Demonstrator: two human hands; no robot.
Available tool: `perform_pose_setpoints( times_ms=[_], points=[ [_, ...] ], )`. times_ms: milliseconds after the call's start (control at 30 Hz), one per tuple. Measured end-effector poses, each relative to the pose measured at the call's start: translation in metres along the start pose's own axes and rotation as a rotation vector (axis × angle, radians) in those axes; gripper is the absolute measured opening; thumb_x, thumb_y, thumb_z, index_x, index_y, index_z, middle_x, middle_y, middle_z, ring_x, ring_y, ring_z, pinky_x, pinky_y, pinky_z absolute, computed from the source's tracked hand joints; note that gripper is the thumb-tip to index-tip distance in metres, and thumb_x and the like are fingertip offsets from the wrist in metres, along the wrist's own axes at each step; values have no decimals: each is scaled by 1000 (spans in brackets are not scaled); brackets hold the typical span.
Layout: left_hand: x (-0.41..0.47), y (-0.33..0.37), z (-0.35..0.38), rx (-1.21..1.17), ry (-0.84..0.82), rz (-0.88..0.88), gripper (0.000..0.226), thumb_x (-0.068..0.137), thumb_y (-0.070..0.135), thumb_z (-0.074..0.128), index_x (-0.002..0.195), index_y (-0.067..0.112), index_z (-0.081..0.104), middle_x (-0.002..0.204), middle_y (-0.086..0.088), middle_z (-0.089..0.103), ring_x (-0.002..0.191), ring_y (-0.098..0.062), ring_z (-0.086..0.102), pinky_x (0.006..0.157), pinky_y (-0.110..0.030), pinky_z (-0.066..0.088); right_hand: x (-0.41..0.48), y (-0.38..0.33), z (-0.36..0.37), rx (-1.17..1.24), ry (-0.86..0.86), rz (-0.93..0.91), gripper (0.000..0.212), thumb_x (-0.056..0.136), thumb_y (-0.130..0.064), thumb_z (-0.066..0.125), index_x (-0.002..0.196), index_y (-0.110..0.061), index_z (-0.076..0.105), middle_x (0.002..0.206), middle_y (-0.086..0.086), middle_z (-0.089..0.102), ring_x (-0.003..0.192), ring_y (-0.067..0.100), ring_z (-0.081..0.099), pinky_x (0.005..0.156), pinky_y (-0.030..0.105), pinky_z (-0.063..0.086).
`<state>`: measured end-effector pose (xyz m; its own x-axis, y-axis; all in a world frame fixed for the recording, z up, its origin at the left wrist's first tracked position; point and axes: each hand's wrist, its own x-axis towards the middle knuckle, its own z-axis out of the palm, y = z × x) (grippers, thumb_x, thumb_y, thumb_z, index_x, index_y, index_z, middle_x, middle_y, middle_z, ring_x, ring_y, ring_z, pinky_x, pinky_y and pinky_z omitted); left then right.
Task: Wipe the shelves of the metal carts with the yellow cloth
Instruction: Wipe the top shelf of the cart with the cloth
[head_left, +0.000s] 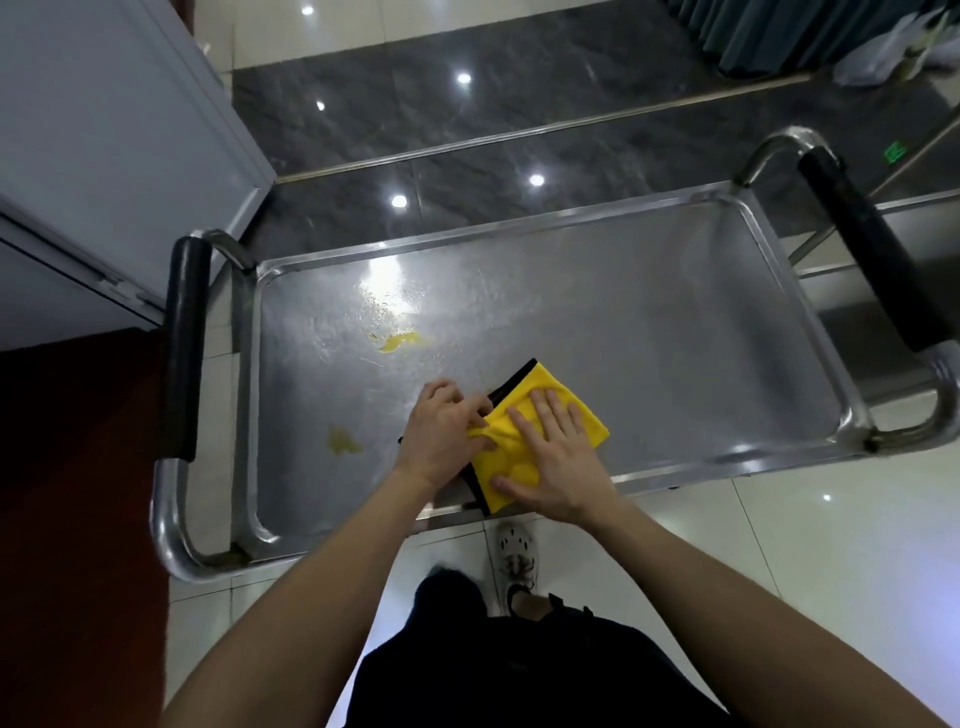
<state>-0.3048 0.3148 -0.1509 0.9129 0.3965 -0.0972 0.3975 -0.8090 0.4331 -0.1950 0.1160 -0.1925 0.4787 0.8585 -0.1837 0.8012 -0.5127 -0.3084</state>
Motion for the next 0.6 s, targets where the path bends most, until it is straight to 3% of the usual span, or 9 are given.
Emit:
perform_pose_setpoints(
  times_ms=[100,200,367,500,600],
  points=[
    [4,-24,-33,4,80,-2,49,85,64,82,118,28,77,91,14,77,116,-17,56,117,-38,38,6,-15,3,-70,-13,78,105,90,-90,34,171,-26,16,179,15,-1,164,34,-12,130,61,-1],
    [1,-64,-71,24,225,-90,39,97,58,71,120,27,77,96,15,78,113,-17,59,110,-41,44,12,-28,5,-75,21,115,95,97,-82,38,171,-25,20,178,16,2,164,34,-11,130,61,-3],
    [-15,-126,-113,122,259,-175,34,105,48,66,126,22,75,116,4,78,119,-24,62,107,-44,46,28,-60,10,-50,27,84,91,100,-75,41,171,-25,17,178,14,-4,164,32,-16,130,62,-2],
    [-30,-168,-141,284,274,-132,34,105,44,67,128,20,74,130,-2,75,133,-27,59,120,-45,38,40,-90,19,-68,36,104,99,95,-81,37,172,-24,11,178,13,-12,163,31,-20,130,62,-3],
    [-39,-197,-166,395,263,-137,41,105,48,62,134,21,72,149,-5,65,150,-28,47,131,-50,23,46,-110,28,-88,56,131,103,95,-87,30,172,-23,6,177,12,-16,163,30,-21,130,63,-2]
  ],
)
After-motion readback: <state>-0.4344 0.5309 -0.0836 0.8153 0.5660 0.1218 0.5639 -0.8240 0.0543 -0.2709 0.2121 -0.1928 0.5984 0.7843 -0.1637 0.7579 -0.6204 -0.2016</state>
